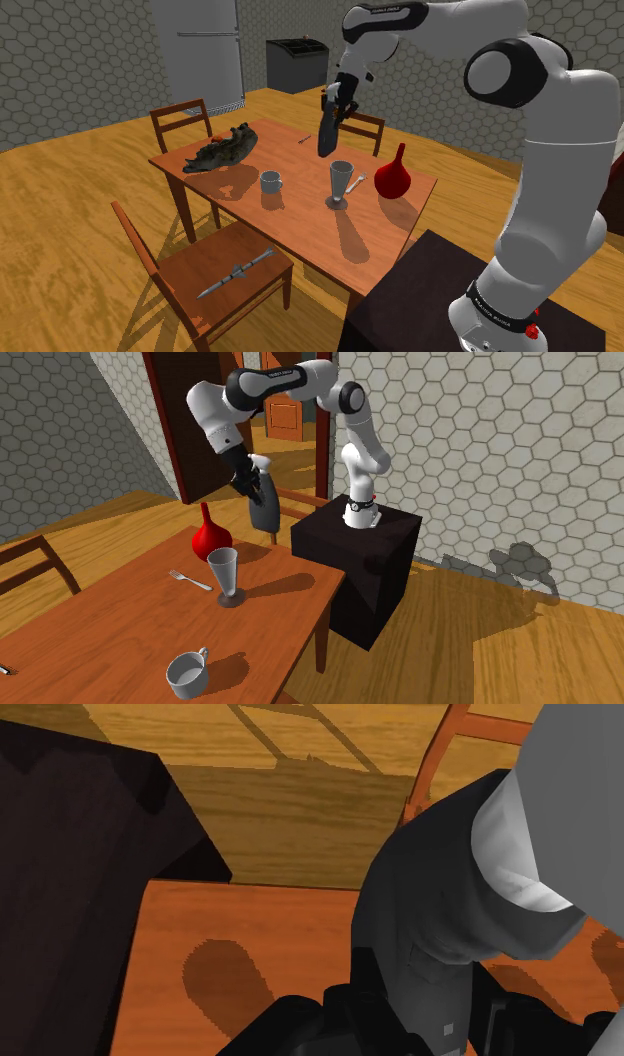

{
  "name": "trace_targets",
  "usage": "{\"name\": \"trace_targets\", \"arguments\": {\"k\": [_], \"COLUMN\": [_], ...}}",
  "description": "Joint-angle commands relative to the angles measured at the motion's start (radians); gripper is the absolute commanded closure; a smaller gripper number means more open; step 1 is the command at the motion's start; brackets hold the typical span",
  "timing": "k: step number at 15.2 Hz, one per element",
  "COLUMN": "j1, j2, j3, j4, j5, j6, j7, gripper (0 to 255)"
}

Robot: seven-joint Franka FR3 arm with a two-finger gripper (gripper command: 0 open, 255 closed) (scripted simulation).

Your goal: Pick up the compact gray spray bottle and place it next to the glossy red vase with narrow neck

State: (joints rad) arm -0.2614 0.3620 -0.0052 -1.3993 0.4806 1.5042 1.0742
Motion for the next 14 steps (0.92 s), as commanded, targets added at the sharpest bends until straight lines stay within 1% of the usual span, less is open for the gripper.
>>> {"name": "trace_targets", "arguments": {"k": [1, 8, 14], "j1": [-0.029, -0.133, -0.229], "j2": [0.003, 0.050, 0.140], "j3": [-0.015, -0.065, -0.101], "j4": [0.009, 0.092, 0.238], "j5": [-0.005, -0.026, -0.041], "j6": [-0.025, -0.123, -0.226], "j7": [-0.036, -0.158, -0.252], "gripper": [255, 255, 255]}}
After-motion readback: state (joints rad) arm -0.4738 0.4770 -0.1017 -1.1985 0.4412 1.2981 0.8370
